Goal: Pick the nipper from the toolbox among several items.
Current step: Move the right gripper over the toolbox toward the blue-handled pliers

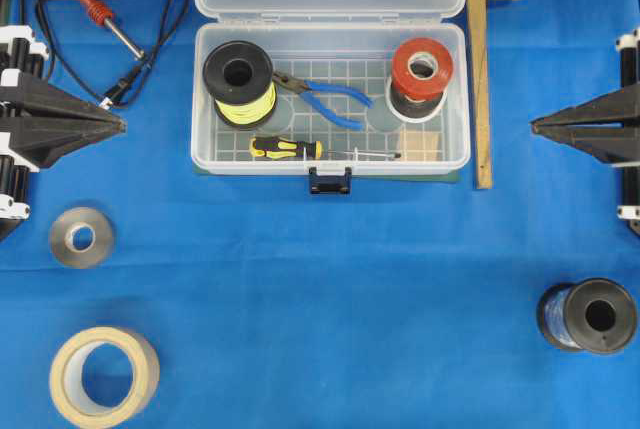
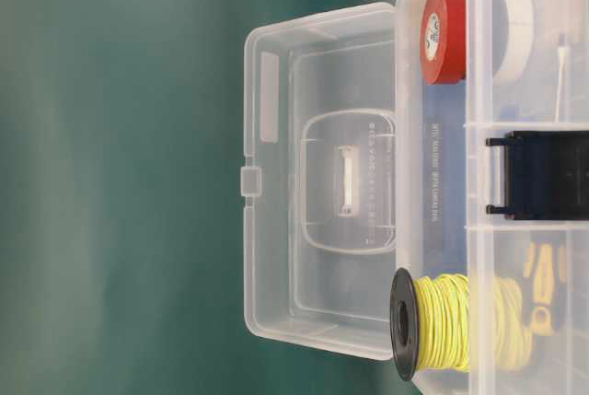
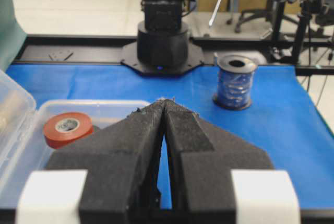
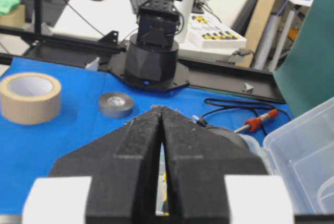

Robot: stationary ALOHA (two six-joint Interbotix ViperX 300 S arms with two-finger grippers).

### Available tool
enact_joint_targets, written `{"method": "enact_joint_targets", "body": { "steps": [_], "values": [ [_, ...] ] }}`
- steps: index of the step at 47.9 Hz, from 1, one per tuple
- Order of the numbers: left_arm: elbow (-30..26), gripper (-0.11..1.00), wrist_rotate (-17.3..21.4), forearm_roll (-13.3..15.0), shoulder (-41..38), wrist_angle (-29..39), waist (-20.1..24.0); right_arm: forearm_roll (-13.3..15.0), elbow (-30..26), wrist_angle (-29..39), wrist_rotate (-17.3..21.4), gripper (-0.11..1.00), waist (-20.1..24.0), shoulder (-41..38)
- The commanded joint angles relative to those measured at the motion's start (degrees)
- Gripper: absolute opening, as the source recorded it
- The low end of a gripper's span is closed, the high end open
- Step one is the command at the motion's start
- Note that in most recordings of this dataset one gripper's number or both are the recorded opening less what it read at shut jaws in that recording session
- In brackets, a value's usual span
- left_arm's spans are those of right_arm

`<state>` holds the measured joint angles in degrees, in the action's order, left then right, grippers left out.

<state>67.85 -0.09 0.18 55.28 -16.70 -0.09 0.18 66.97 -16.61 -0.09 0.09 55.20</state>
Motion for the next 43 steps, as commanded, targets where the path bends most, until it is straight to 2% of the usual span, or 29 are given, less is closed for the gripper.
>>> {"method": "enact_joint_targets", "body": {
  "steps": [1, 10, 14, 28, 32, 40, 43],
  "values": [
    [-0.53, 0.00, 0.53, 1.93, -0.44, 0.00, -0.09, -0.18, -1.76, -0.26, 0.35, 0.00, -1.14, -0.70],
    [-0.53, 0.00, 0.53, 1.93, -0.44, 0.00, -0.09, -0.35, -8.53, 10.28, 0.88, 0.00, -6.77, -6.42],
    [-0.44, 0.00, 0.35, 1.93, -0.53, 0.00, -0.09, -0.18, -12.13, 14.77, 0.70, 0.00, -8.61, -11.16],
    [-0.35, 0.00, 0.26, 1.93, -0.70, 0.00, -0.09, -0.09, -24.43, 23.82, 0.79, 0.03, -12.48, -30.94],
    [-0.18, 0.00, 0.26, 1.93, -0.70, 0.00, -0.09, -0.09, -28.56, 26.72, 0.88, 0.20, -13.89, -37.35],
    [0.18, 0.00, 0.26, 1.93, -0.62, 0.09, -0.09, 0.35, -34.89, 30.41, 0.44, 0.71, -15.47, -47.64],
    [0.26, 0.00, 0.26, 1.93, -0.79, 0.00, -0.09, 0.70, -37.00, 31.03, 0.44, 0.83, -16.08, -51.06]
  ]
}}
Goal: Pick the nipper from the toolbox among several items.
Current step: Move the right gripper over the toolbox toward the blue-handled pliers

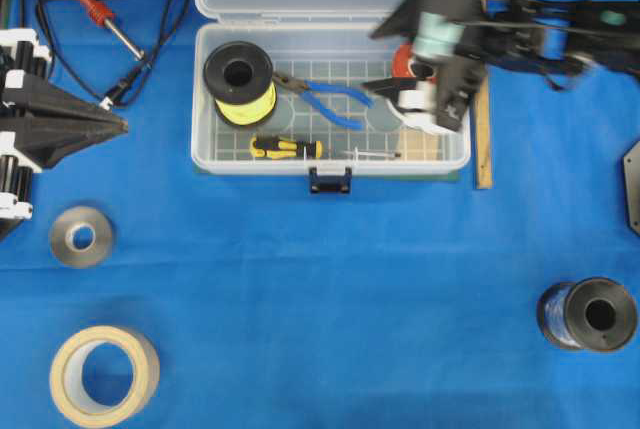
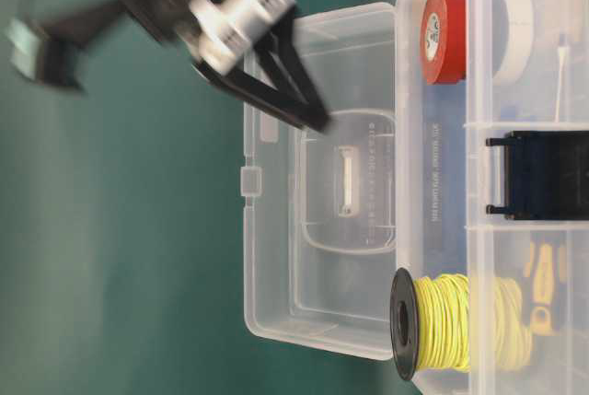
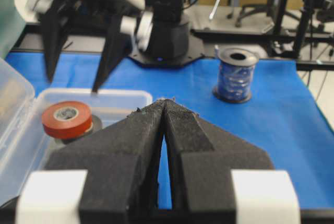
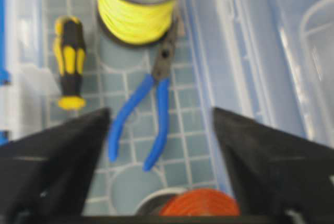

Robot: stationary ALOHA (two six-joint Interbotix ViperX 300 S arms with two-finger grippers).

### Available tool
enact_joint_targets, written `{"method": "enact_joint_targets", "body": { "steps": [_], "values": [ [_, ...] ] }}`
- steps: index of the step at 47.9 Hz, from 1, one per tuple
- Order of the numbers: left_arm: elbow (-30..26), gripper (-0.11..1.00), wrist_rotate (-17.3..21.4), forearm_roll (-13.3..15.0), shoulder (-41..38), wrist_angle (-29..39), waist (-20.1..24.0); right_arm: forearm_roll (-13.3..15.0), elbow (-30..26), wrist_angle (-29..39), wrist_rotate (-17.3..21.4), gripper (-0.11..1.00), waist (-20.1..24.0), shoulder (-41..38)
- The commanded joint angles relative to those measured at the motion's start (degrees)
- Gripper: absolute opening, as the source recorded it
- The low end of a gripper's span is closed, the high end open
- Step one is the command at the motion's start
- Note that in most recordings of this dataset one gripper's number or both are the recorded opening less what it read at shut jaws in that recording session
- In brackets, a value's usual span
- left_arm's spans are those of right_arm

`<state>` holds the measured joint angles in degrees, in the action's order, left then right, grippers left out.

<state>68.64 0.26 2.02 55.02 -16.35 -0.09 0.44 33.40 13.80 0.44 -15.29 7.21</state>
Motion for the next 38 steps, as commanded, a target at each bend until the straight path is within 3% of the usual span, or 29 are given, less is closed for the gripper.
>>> {"method": "enact_joint_targets", "body": {
  "steps": [1, 7, 17, 38],
  "values": [
    [-0.53, 0.00, -0.09, 0.09, -0.44, -0.35, -0.09, 0.53, -4.22, 0.70, -0.09, 0.84, -1.05, -4.83],
    [-0.18, 0.00, -0.35, 0.09, -0.53, -0.35, -0.09, 0.53, -6.68, 1.23, -0.35, 0.77, -2.29, -10.46],
    [0.18, 0.00, -0.35, 0.09, -0.53, -0.35, -0.09, 0.79, -9.58, 1.76, -0.79, 0.78, -3.25, -17.40],
    [0.62, 0.00, -0.35, 0.09, -0.53, -0.26, -0.09, 0.88, -10.72, 1.67, -0.79, 0.73, -3.52, -24.79]
  ]
}}
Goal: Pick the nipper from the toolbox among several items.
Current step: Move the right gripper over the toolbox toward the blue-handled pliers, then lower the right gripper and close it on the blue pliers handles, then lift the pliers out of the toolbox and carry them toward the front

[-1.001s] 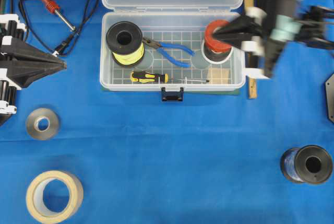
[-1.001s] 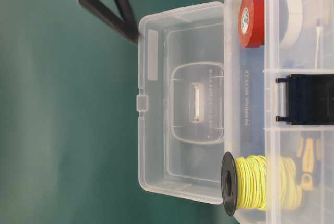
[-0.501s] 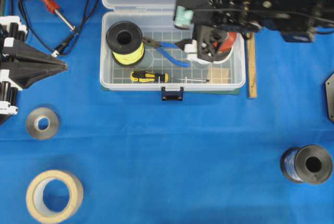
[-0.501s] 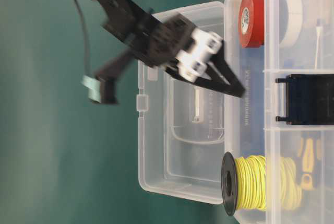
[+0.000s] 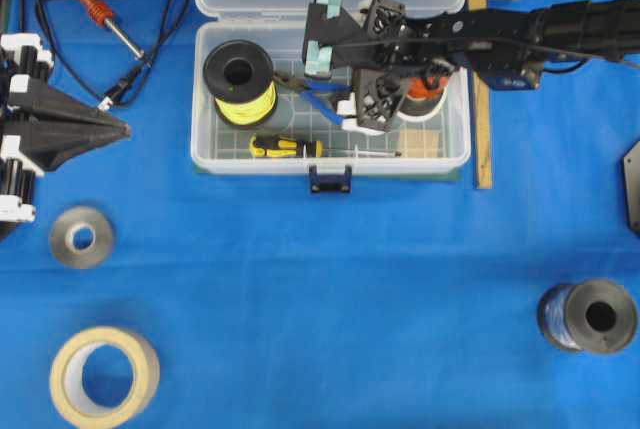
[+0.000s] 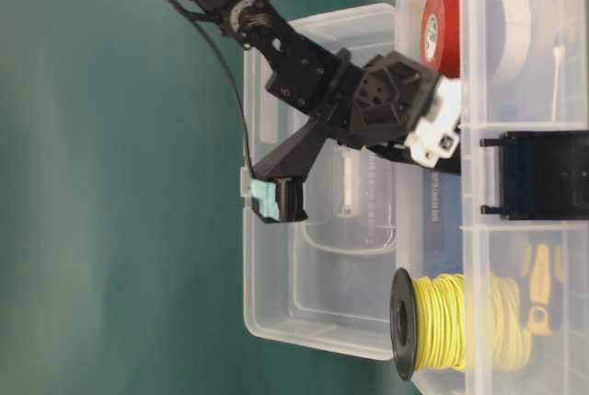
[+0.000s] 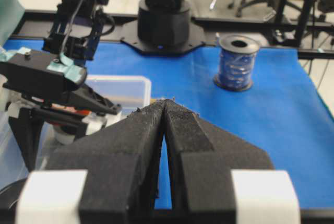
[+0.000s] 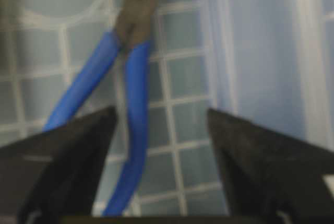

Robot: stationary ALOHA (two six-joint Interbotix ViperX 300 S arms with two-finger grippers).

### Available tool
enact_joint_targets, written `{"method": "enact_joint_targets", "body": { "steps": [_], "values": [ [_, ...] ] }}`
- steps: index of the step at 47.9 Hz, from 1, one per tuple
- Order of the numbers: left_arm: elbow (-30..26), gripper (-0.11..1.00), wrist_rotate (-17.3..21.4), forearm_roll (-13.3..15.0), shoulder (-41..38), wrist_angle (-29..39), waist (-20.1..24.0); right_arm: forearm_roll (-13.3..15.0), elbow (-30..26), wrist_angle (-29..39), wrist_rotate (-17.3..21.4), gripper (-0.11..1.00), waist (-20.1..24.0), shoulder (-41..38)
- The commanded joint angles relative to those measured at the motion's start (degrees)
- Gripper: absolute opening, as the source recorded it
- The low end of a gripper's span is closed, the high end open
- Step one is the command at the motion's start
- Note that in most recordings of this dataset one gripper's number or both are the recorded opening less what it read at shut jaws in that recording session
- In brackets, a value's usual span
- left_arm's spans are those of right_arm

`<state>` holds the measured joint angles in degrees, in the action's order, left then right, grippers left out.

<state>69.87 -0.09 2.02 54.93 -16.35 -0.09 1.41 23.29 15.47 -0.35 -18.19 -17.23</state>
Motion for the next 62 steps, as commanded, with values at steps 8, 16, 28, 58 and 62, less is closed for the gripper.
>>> {"method": "enact_joint_targets", "body": {
  "steps": [8, 16, 28, 58, 62],
  "values": [
    [-0.62, 0.00, 0.00, 0.09, -0.35, -0.26, -0.09, 0.00, -0.70, 0.35, -0.88, 0.36, 0.26, -0.44],
    [-0.70, 0.00, 0.09, 0.09, -0.18, -0.35, -0.09, 0.00, -1.14, 1.93, -2.20, 0.14, 1.14, 0.62],
    [-0.70, 0.00, 0.00, 0.09, 0.09, 0.18, -0.09, 0.00, -1.14, 3.34, -2.29, 0.14, -0.18, 8.17],
    [-0.70, 0.00, 0.09, 0.09, 0.09, 0.26, 0.00, -0.62, 5.19, 4.39, 0.53, 0.14, 8.53, 28.48],
    [-0.70, 0.00, 0.09, 0.09, 0.09, 0.26, 0.35, -0.62, 6.42, 2.72, 2.29, 0.14, 12.22, 28.83]
  ]
}}
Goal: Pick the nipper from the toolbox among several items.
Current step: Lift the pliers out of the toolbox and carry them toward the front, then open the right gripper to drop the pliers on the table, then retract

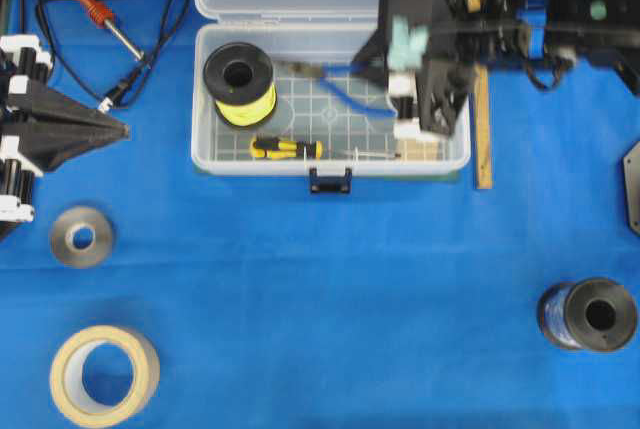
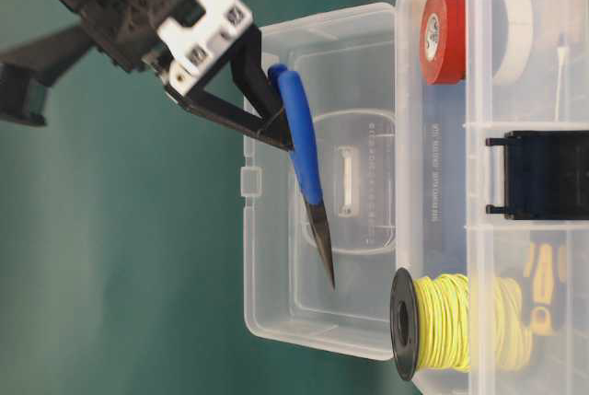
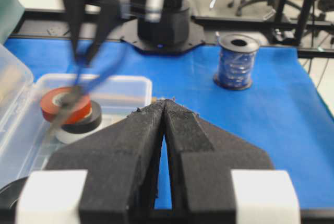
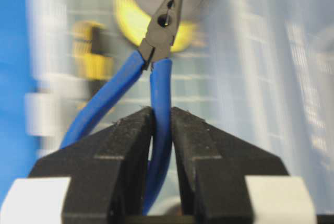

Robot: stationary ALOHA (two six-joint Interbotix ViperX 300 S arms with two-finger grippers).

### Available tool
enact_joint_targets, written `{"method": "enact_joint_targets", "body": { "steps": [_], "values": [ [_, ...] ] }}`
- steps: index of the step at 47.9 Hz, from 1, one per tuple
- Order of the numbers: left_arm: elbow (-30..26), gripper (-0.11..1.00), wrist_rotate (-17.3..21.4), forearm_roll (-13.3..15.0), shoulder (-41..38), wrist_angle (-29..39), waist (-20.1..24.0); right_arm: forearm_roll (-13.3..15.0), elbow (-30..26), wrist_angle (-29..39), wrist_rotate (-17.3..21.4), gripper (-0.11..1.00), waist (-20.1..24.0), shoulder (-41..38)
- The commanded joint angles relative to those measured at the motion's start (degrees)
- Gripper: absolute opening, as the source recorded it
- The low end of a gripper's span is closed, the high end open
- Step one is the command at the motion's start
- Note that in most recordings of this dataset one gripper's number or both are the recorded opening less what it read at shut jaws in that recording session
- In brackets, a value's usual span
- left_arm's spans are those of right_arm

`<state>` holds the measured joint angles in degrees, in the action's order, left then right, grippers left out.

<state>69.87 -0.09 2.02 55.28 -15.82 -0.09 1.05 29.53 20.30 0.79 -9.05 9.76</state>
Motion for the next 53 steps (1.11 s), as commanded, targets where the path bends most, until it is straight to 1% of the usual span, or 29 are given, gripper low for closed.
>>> {"method": "enact_joint_targets", "body": {
  "steps": [1, 3, 8, 14, 20, 26, 36, 44, 53],
  "values": [
    [-0.70, 0.00, 0.09, 0.09, -0.26, -0.26, 0.35, -0.26, 0.35, -2.64, 1.58, 0.14, 4.04, 1.85],
    [-0.79, 0.00, 0.09, 0.09, -0.26, -0.26, 0.53, -0.26, 0.88, -3.96, 2.72, 0.14, 6.50, 1.49],
    [-0.70, 0.00, 0.09, 0.09, -0.26, -0.26, 0.53, -0.26, 1.67, -5.80, 5.10, 0.14, 10.46, 0.18],
    [-0.70, 0.00, 0.09, 0.09, -0.26, -0.26, 0.53, -0.26, 1.76, -8.35, 8.26, 0.14, 13.80, -3.87],
    [-0.70, 0.00, -0.09, 0.09, -0.26, -0.26, 0.53, -0.26, 1.32, -10.90, 10.37, 0.14, 15.73, -8.70],
    [-0.70, 0.00, -0.09, 0.09, -0.26, -0.26, 0.62, -0.35, 0.53, -12.04, 12.66, 0.14, 16.52, -13.89],
    [-0.62, 0.00, -0.09, 0.09, -0.26, -0.09, 0.62, -0.35, -0.79, -11.78, 15.91, 0.14, 17.31, -20.39],
    [-0.62, 0.00, -0.09, 0.09, -0.26, 0.09, 0.70, -0.35, -0.70, -11.16, 16.61, 0.14, 17.31, -21.36],
    [-0.62, 0.00, -0.09, 0.09, -0.26, 0.70, 1.14, -0.35, -0.97, -8.96, 16.70, 0.15, 16.88, -21.45]
  ]
}}
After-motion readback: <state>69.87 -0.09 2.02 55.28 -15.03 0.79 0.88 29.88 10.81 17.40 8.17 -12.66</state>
